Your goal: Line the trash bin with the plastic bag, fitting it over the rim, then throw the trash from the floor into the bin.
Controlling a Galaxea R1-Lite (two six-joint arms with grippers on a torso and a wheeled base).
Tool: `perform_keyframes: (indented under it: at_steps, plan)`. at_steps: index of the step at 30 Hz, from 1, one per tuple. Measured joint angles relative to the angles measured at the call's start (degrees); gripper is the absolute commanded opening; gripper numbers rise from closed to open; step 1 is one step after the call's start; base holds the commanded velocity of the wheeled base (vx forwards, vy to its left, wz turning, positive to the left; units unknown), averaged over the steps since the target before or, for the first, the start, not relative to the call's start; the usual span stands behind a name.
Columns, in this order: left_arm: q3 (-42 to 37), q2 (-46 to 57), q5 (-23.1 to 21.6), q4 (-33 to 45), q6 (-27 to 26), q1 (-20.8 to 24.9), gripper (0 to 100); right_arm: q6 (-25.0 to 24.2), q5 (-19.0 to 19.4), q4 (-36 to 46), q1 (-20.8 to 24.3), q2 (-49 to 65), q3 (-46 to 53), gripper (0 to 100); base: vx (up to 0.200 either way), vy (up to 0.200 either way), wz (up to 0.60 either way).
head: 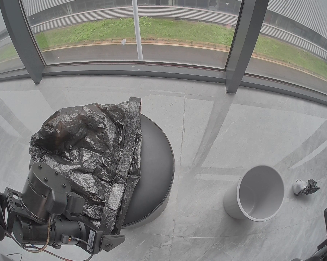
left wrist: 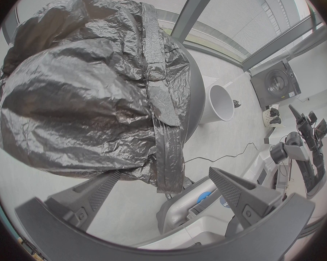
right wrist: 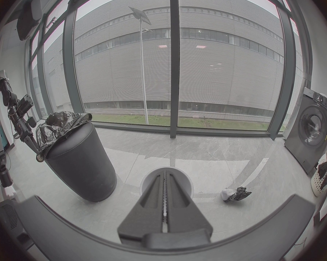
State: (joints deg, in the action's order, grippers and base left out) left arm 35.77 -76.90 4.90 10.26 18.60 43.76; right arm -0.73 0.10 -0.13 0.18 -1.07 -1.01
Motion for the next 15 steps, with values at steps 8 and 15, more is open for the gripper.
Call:
perform_keyframes:
  at_steps: [8,15]
  plan:
    - [1.7,-2.3,1.1,2.4,4.1,1.3,100,0.0,0.0,0.0,0.0,0.0,0.0,0,0.000,0.000,0.00]
    - [1.7,-2.9,3.8,2.8,5.6,1.3,0,0.0,0.0,0.0,0.0,0.0,0.0,0,0.000,0.000,0.00]
